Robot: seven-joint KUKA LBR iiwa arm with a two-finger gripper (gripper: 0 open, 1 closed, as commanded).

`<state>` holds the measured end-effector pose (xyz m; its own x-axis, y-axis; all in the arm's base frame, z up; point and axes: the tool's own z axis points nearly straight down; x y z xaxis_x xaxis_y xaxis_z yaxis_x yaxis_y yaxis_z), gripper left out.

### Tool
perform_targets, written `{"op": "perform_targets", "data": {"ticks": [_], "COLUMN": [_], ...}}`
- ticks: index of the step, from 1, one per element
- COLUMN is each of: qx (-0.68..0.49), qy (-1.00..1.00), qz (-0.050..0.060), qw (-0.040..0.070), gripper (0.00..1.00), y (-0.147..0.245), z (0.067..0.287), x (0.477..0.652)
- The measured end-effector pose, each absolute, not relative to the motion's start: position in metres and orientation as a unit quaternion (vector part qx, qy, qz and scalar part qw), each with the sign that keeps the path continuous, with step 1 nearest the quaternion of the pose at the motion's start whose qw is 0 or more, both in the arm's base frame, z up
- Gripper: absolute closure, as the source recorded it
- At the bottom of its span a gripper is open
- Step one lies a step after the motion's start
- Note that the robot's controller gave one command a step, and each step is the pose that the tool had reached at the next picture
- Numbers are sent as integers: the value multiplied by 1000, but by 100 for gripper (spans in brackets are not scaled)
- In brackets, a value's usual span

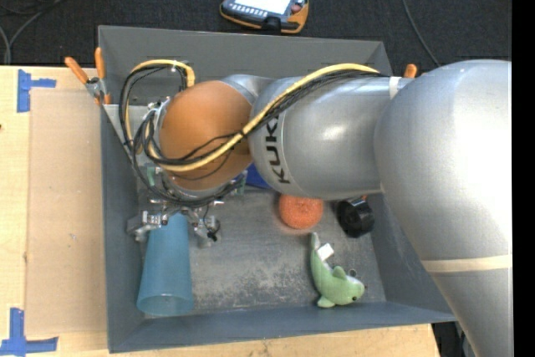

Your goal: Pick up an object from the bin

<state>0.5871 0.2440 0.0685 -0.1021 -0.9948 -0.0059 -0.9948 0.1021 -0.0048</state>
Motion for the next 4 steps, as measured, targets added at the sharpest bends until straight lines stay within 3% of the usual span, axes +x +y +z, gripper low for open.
{"op": "perform_targets", "data": {"ticks": [1,3,4], "qx": [-699,-698,-697], "qy": [715,716,717], "qz": [1,1,2], "qw": [5,5,3], "gripper": [100,100,100], "y": [241,241,241], "z": [70,71,87], "x": [537,537,535]}}
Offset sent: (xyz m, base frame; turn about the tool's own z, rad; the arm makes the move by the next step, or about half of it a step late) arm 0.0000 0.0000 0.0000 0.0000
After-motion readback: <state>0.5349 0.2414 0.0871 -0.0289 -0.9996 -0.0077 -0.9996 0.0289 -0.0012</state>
